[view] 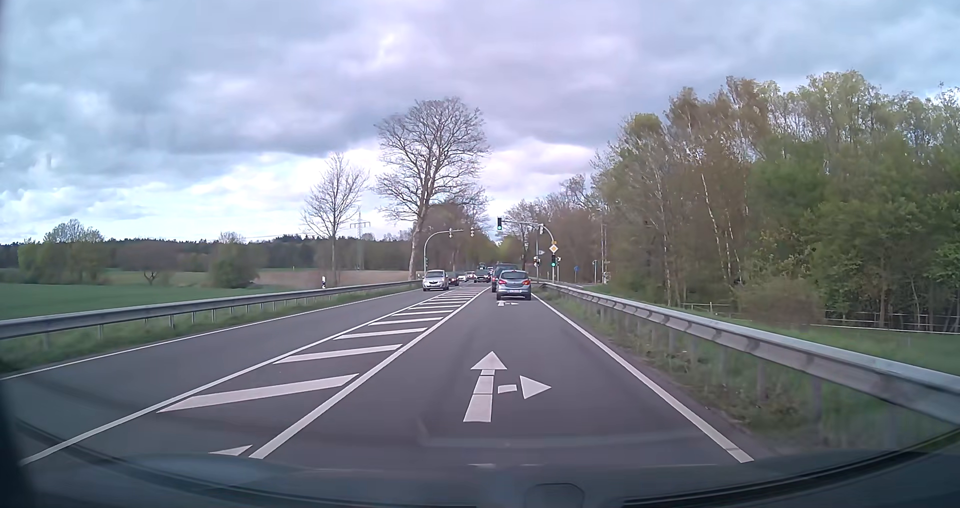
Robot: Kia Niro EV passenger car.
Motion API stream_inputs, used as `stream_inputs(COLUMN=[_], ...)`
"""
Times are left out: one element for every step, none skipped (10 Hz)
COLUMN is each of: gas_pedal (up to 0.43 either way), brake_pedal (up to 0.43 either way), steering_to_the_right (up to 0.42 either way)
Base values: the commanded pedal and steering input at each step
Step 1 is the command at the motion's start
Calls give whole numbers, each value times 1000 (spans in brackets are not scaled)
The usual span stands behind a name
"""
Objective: Follow the waypoints while adhering to traffic rules and regulations
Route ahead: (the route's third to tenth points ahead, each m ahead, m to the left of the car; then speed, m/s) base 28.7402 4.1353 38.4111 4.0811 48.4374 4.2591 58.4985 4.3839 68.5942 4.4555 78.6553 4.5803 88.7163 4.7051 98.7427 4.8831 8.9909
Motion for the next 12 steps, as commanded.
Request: stream_inputs(gas_pedal=[130, 130, 118, 110, 59, 39, 0, 0, 0, 0, 0, 0], brake_pedal=[6, 6, 6, 6, 6, 6, 6, 6, 6, 6, 0, 6], steering_to_the_right=[-5, -4, -4, -3, -3, -3, -3, -3, -4, -4, -3, -4])
